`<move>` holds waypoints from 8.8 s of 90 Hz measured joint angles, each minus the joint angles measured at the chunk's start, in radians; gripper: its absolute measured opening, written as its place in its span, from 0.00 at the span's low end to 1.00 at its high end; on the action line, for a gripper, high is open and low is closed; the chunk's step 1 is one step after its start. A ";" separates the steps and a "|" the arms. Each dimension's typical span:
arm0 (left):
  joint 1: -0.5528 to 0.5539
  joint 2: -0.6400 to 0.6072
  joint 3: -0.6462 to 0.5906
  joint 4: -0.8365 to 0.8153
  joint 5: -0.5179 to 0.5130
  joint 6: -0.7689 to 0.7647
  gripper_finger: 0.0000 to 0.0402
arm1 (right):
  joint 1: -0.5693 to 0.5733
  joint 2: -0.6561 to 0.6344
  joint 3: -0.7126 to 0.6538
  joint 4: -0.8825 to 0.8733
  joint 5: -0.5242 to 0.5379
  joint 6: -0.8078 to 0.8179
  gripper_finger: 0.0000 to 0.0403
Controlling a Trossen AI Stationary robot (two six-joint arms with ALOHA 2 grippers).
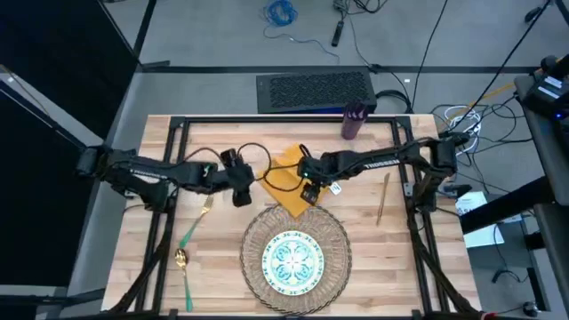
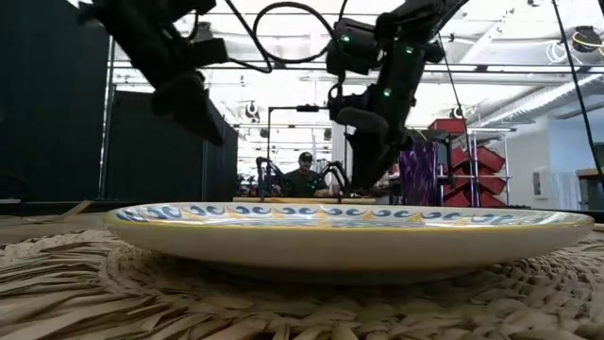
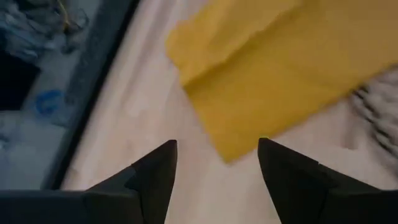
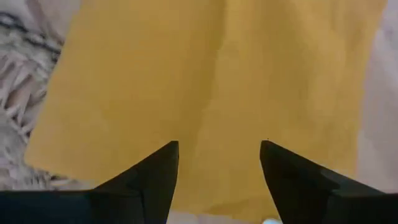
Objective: Set table place
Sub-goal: Fold the yellow napkin
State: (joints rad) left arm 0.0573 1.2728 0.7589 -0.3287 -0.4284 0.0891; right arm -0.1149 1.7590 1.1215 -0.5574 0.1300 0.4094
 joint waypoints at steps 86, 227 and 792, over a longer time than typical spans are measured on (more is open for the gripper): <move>0.291 0.538 0.453 -0.148 0.357 0.631 0.52 | 0.078 -0.310 -0.398 0.480 -0.027 0.161 0.53; 0.288 0.813 0.682 -0.475 0.455 0.688 0.52 | 0.077 -0.198 -0.397 0.539 -0.079 0.151 0.53; -0.359 0.301 0.647 -0.882 0.161 -0.260 0.39 | -0.427 0.165 0.451 -0.009 -0.492 -0.335 0.57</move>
State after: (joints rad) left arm -0.3020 1.5734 1.4064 -1.2112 -0.2676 -0.1709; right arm -0.5419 1.9241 1.5723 -0.5669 -0.3620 0.0741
